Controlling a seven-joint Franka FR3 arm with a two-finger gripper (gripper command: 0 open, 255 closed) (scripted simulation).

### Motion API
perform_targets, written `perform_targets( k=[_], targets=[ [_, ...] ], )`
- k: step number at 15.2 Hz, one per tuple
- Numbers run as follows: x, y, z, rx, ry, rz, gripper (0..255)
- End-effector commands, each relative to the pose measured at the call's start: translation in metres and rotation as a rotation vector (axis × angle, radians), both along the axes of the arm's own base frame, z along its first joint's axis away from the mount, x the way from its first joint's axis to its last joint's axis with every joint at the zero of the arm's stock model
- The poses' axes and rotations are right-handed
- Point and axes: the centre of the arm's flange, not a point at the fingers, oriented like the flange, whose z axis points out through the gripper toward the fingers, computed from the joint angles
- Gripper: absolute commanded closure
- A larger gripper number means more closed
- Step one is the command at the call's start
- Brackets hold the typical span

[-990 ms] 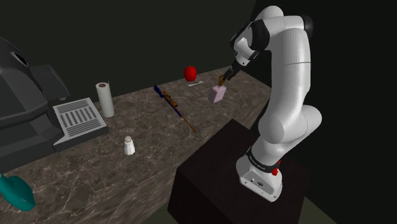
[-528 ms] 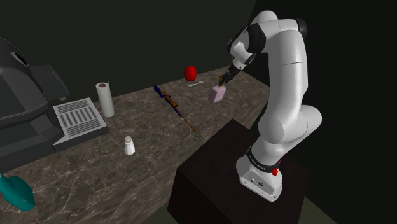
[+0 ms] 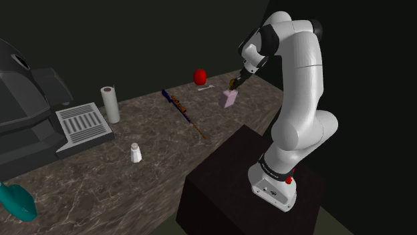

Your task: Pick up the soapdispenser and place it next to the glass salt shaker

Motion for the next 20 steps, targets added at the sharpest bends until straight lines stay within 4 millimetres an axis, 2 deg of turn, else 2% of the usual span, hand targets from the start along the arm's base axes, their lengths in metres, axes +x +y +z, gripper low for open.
perform_targets(
  k=[1,8,20],
  targets=[
    [0.0,0.0,0.0,0.0,0.001,0.0,255],
    [0.0,0.0,0.0,0.0,0.001,0.0,255],
    [0.0,0.0,0.063,0.0,0.001,0.0,255]
  ],
)
